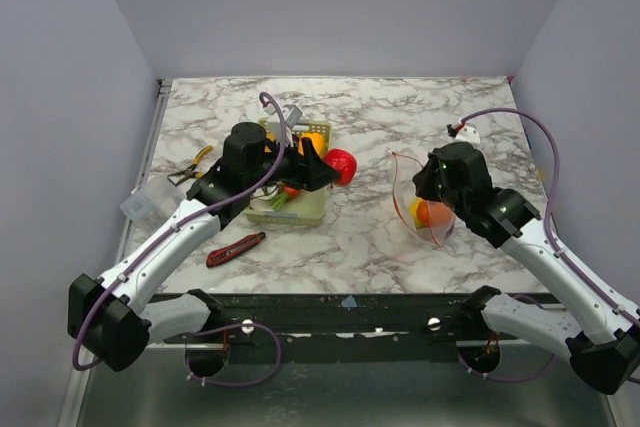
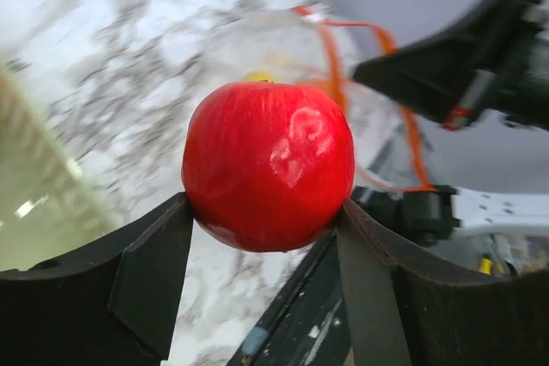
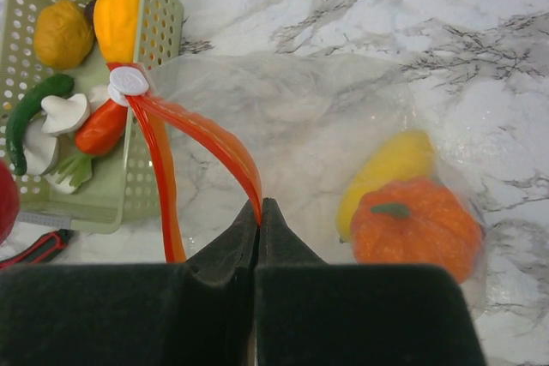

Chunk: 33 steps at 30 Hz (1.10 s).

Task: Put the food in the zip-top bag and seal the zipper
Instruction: Pick up the fake fruit from the bin, then place the fake fruit in the zipper food storage bag.

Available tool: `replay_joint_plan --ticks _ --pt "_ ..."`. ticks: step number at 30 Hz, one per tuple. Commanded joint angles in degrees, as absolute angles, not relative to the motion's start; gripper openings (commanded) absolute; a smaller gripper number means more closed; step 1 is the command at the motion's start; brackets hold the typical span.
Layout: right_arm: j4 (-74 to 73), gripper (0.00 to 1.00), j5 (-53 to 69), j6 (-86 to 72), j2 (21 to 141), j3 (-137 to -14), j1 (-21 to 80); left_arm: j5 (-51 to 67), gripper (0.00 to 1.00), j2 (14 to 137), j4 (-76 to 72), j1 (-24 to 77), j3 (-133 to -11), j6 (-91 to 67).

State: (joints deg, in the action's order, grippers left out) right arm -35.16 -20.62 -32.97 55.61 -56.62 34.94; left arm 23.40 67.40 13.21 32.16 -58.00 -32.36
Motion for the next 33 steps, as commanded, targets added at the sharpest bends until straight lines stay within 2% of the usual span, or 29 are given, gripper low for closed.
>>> replay_joint_plan --ticks 1,4,9,13,19,24,33 --pt "-32.27 0.01 -17.03 -34.75 54.54 -58.16 35.30 37.26 0.14 64.81 -14.62 35.47 -53.12 -44.14" --pt "-31.48 0.01 -15.40 -35.71 54.49 -58.70 35.32 36.47 0.14 66.38 -22.84 41.08 -52.70 -45.48" --pt "-28.74 0.01 -9.73 -39.01 54.62 -59.18 35.32 30.83 0.13 68.17 -26.96 47.80 -52.57 -40.63" --pt "-26.19 0.01 -6.95 -41.51 54.06 -57.96 35.33 27.80 0.11 70.13 -25.55 49.14 -52.71 -38.21" --pt "-25.54 0.00 -10.28 -47.82 52.41 -55.92 35.33 19.13 0.08 71.68 -26.95 49.81 -46.45 -35.32" --pt "-22.96 0.00 -9.56 -51.04 50.53 -53.98 35.31 10.03 0.06 72.62 -20.50 49.92 -43.95 -33.75" --pt "-22.70 0.01 -7.97 -49.72 52.56 -53.90 35.31 4.13 0.02 75.36 -2.52 50.10 -54.01 -28.82"
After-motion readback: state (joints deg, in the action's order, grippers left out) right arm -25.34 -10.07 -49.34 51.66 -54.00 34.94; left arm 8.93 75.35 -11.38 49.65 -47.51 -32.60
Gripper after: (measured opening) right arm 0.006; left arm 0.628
